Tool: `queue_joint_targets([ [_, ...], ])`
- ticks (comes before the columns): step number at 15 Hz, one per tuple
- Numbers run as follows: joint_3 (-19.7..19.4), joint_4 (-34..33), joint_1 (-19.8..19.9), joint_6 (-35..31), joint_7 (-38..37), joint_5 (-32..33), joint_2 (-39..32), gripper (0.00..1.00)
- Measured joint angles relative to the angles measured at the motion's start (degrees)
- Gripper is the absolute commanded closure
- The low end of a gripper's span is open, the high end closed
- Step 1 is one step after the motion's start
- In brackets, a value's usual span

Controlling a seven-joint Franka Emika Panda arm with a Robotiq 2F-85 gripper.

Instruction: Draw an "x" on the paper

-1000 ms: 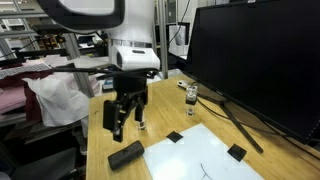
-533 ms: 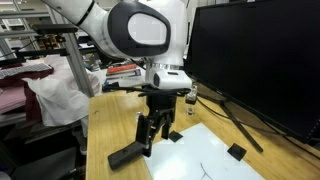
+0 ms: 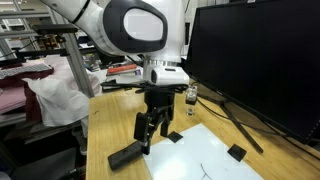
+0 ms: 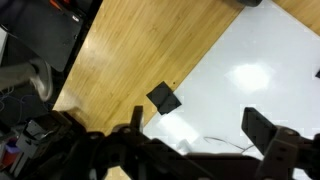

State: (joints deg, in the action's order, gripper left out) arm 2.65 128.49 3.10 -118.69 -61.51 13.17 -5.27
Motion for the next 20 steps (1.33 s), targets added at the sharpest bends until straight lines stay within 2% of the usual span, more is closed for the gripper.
queue_joint_targets([
  [4,-0.4,0.0,-0.4,0.0,-0.2,0.0,-0.1,0.00],
  [7,-2.5,-0.4,-0.5,-0.6,0.4,0.1,-1.9,0.00],
  [11,-5.4,-3.8,-0.4,-1.1,6.7,0.0,-8.1,0.00],
  [16,-8.4,-11.4,0.2,-1.3,18.6,-1.3,-15.4,0.00],
  [20,-9.6,-16.3,1.2,0.9,25.7,-4.8,-19.5,0.00],
])
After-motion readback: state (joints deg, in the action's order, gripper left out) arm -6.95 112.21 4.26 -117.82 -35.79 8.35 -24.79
